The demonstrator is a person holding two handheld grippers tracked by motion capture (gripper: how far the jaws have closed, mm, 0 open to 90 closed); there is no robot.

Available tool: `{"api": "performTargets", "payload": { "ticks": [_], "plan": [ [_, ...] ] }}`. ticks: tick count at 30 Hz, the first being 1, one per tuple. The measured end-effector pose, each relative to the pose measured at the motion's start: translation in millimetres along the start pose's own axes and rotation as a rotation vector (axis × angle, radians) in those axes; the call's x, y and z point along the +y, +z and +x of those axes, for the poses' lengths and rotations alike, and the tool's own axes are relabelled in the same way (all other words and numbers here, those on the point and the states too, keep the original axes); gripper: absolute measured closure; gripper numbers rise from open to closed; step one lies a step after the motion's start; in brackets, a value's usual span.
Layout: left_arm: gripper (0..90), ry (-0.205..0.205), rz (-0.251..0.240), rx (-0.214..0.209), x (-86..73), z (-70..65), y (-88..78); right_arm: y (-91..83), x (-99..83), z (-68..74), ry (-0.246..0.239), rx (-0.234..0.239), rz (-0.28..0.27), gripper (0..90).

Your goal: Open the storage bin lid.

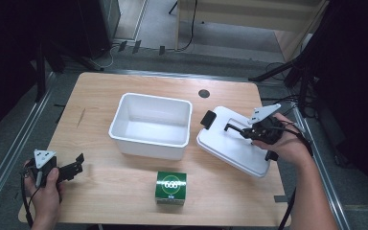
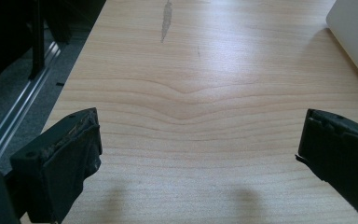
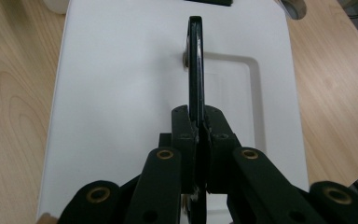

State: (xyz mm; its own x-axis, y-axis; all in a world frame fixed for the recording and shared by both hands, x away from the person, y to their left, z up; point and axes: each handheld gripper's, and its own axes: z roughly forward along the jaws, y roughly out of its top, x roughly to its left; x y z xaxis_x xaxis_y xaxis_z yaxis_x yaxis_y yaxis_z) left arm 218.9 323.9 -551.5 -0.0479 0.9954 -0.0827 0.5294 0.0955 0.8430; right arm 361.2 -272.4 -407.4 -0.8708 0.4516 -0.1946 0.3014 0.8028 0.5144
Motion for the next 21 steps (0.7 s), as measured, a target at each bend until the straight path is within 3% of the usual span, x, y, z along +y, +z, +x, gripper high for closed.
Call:
{"api": "performTargets", "payload": {
  "ticks": [21],
  "plan": [
    [0.0,0.002,-0.001,0.001,0.0,-0.2,-0.1,38.1,-28.8,6.8,0.058,-0.019,0.019,85.2]
  ]
}}
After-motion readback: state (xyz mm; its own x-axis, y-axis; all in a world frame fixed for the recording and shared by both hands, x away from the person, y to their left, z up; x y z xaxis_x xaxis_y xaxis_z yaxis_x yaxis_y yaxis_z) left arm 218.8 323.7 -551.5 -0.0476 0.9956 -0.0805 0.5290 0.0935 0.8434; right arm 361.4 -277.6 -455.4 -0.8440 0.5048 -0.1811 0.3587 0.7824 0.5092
